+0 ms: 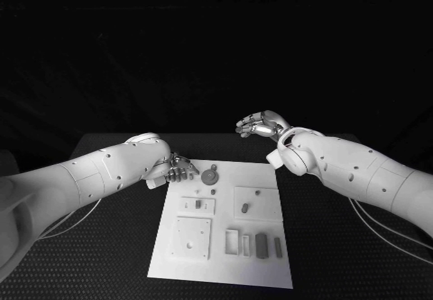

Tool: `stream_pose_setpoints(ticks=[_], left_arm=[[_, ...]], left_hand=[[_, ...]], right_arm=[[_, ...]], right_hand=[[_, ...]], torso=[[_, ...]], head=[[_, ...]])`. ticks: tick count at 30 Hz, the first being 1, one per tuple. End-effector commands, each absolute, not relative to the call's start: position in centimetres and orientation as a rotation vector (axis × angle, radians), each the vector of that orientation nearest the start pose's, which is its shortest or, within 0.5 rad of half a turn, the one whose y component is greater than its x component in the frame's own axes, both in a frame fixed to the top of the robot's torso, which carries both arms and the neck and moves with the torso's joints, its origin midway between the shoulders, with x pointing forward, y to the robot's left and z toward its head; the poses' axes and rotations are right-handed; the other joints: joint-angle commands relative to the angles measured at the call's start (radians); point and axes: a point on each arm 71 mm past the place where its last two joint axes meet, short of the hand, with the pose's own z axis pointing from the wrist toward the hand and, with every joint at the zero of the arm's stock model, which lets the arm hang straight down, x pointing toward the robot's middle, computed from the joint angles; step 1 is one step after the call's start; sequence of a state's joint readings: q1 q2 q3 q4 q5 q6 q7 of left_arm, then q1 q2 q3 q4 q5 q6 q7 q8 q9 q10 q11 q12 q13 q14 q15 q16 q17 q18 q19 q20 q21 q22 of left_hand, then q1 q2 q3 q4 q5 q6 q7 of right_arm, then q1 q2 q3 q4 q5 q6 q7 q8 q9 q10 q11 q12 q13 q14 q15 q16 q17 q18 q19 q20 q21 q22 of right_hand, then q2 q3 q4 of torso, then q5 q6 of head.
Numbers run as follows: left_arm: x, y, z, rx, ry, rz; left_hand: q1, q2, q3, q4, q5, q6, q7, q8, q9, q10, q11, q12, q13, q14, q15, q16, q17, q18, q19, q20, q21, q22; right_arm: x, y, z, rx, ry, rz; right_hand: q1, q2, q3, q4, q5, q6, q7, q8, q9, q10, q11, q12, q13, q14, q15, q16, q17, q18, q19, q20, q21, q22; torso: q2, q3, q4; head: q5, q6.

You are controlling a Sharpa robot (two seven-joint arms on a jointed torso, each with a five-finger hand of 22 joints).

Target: Assemble the parts on the task board

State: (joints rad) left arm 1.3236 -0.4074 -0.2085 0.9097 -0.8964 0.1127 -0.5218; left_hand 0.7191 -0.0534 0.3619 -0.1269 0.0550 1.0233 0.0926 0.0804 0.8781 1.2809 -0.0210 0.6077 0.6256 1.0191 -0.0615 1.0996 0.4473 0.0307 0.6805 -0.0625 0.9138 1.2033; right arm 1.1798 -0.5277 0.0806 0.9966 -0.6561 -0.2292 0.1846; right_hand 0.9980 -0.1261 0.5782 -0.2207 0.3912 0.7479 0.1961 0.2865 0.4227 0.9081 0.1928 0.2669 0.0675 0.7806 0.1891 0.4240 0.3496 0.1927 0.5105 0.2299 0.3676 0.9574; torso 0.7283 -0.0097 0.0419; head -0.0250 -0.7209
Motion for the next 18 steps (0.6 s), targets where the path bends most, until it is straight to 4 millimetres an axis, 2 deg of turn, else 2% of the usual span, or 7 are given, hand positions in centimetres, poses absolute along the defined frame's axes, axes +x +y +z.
stream_pose_setpoints(ticks=[1,6,8,14,18], left_arm=[[57.49,17.71,-23.64,-0.372,2.301,-0.248],[57.64,17.86,-23.89,-0.379,2.285,-0.244],[57.64,17.84,-24.01,-0.379,2.287,-0.245],[57.52,17.46,-24.42,-0.374,2.298,-0.248],[57.51,17.56,-24.56,-0.373,2.301,-0.247]], left_hand=[[0.006,0.018,0.001,0.006,0.000,-0.007,0.000,-0.001,-0.003,-0.006,0.002,0.004,-0.002,-0.007,0.002,0.003,-0.002,-0.009,-0.009,-0.094,0.001,-0.001],[0.014,0.059,0.001,0.011,-0.001,-0.011,0.001,-0.001,-0.009,-0.009,0.003,0.005,-0.001,-0.010,0.004,0.005,-0.003,-0.010,-0.015,-0.092,0.003,-0.002],[0.014,0.061,0.001,0.011,-0.001,-0.012,0.002,-0.001,-0.010,-0.009,0.004,0.005,-0.001,-0.011,0.004,0.005,-0.003,-0.010,-0.016,-0.092,0.003,-0.002],[0.019,0.062,-0.002,0.009,0.000,-0.012,0.002,0.001,-0.012,-0.009,0.004,0.006,-0.001,-0.011,0.004,0.006,-0.003,-0.011,-0.018,-0.092,0.004,-0.002],[0.038,0.076,-0.001,-0.002,0.000,-0.007,0.001,0.005,-0.013,-0.009,0.003,0.009,0.000,-0.012,0.004,0.008,-0.004,-0.011,-0.020,-0.091,0.007,-0.002]], right_arm=[[57.83,-19.28,-18.76,0.612,1.579,1.133],[57.85,-19.36,-18.78,0.613,1.579,1.131],[57.84,-19.29,-18.78,0.612,1.581,1.133],[57.81,-19.15,-18.79,0.611,1.585,1.136],[57.83,-19.20,-18.82,0.612,1.588,1.135]], right_hand=[[0.003,0.005,-0.002,-0.003,0.005,0.007,0.015,0.003,-0.002,0.007,0.002,-0.006,0.001,0.003,-0.003,0.002,-0.001,-0.009,0.005,-0.004,-0.007,0.001],[0.002,0.004,-0.002,-0.003,0.006,0.007,0.015,0.003,-0.002,0.008,0.002,-0.006,0.001,0.002,-0.003,0.002,-0.001,-0.009,0.005,-0.004,-0.007,0.002],[0.002,0.004,-0.002,-0.003,0.006,0.007,0.015,0.003,-0.002,0.008,0.002,-0.006,0.001,0.002,-0.003,0.002,-0.001,-0.009,0.005,-0.004,-0.007,0.002],[0.002,0.004,-0.002,-0.003,0.006,0.007,0.016,0.003,-0.002,0.008,0.002,-0.007,0.001,0.002,-0.003,0.002,-0.002,-0.009,0.005,-0.004,-0.008,0.002],[0.002,0.004,-0.002,-0.003,0.007,0.007,0.016,0.003,-0.002,0.008,0.002,-0.007,0.001,0.002,-0.003,0.002,-0.002,-0.009,0.005,-0.004,-0.008,0.002]], torso=[[0.000,0.0001,-0.0006],[-0.001,-0.0001,0.0015],[-0.001,-0.0008,0.0021],[0.000,0.0010,0.0014],[-0.001,0.0009,-0.0002]], head=[[-0.001,0.001],[-0.002,0.003],[-0.003,0.003],[-0.003,0.002],[-0.003,0.002]])
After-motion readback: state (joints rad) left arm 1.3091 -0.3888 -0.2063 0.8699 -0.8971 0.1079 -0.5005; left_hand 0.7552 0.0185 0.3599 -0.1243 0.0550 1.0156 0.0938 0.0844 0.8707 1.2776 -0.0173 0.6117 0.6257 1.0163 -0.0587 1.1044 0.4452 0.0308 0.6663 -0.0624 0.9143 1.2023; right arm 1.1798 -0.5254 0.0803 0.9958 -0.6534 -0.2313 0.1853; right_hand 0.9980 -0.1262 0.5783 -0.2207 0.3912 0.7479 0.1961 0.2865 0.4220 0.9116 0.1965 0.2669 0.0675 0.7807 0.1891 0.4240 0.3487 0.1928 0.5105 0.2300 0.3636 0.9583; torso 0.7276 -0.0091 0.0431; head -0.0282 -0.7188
